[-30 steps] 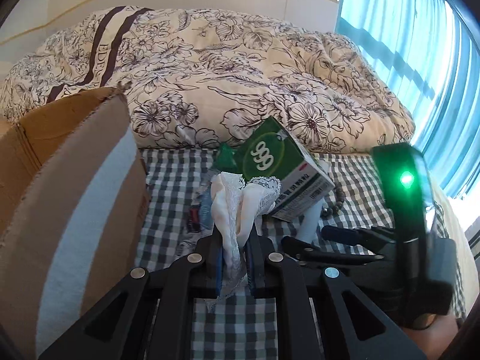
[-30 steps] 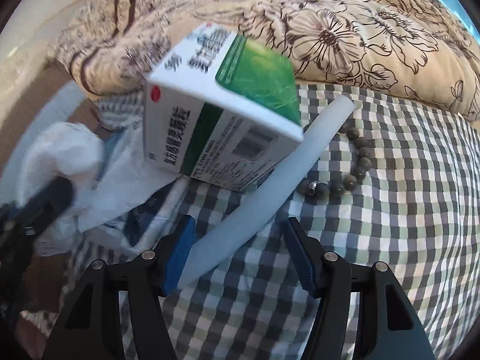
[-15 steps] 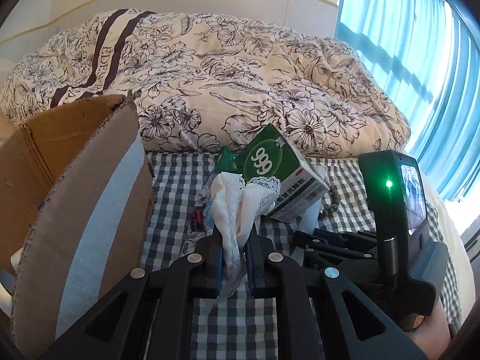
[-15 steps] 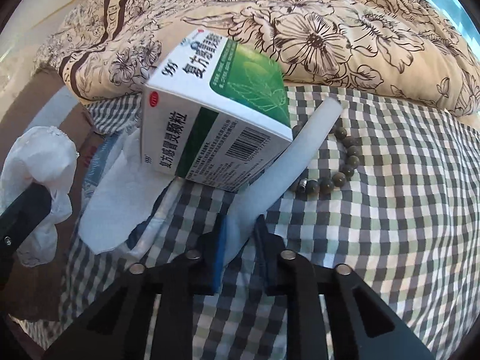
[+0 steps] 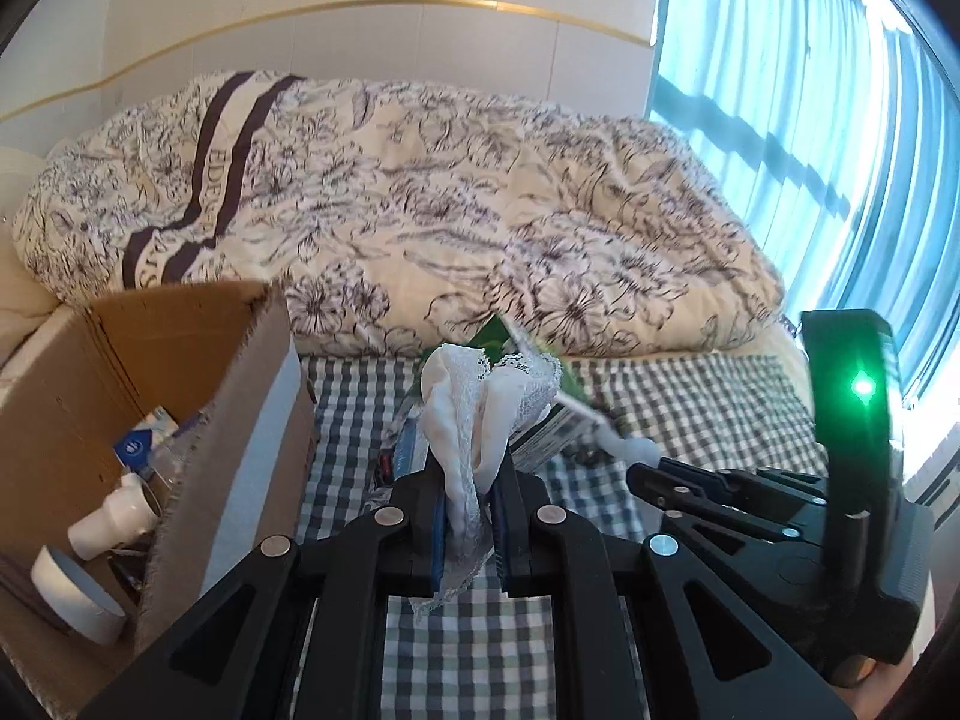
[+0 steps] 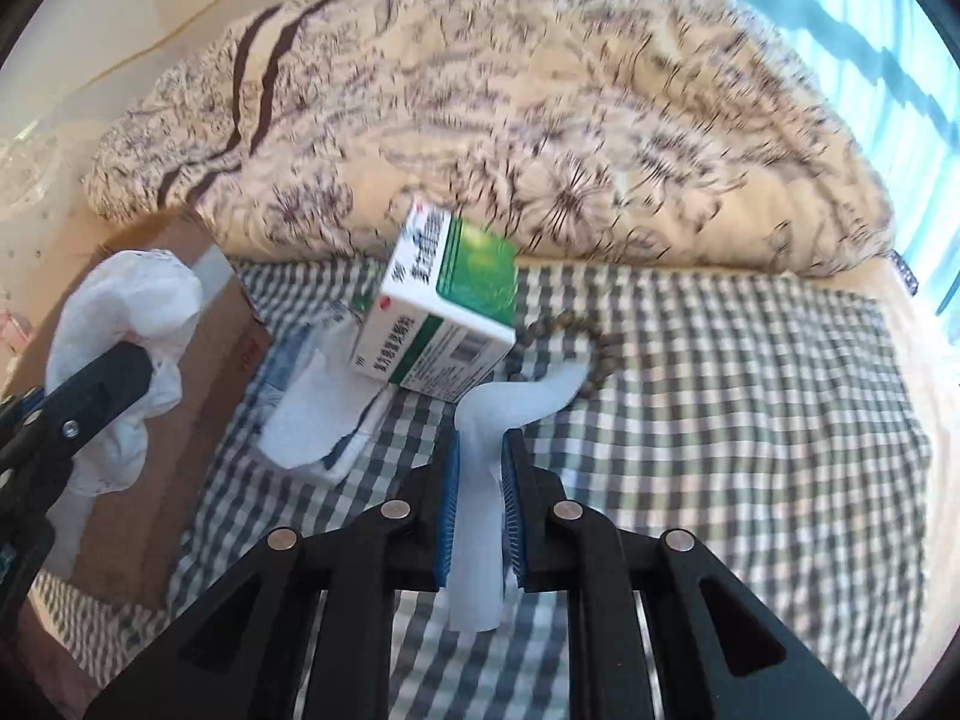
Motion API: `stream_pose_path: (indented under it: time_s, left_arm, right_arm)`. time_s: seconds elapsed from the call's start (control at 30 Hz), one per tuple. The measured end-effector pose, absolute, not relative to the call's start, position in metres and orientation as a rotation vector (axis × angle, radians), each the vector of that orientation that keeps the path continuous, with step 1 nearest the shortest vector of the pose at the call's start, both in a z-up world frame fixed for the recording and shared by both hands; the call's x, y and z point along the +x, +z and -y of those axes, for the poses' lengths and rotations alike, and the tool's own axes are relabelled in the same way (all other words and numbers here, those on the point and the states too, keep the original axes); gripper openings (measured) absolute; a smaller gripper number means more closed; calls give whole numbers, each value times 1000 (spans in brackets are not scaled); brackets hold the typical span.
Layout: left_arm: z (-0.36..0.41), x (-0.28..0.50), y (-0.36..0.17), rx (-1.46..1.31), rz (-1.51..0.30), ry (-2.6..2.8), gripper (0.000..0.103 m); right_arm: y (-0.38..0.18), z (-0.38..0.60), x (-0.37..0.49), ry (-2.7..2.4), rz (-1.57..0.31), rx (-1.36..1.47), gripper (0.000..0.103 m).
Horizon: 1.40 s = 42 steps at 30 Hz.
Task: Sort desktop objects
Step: 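Carry the tissue with the left gripper while the right carries the grey tube to the box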
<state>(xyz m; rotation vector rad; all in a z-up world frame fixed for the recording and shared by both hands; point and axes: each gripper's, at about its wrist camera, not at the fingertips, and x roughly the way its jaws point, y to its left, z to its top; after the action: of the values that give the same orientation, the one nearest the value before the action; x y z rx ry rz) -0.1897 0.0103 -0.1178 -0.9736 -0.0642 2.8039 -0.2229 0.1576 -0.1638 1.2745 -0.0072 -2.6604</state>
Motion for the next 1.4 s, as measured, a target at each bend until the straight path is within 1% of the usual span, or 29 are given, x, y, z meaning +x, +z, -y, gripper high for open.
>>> stream_pose_path:
  time_s: [0.2,0.63,1.23,1.4]
  left_arm:
    - [-19,-164,-87,-909,60,2814,12]
    - [-20,-98,-21,-761,21,2858,12]
    - [4,-10,46,-576,29,2950,12]
    - [18,5,58,-537,20,2986,12]
  right_arm:
    - [-120,-170,-184,-2722,23,1172,14]
    - [-45,-181,-104,-2804,21,974,14]
    - [51,-165,-4,-2856,-21,675,14]
    - [66,-154,9,-2854,-26,618,14]
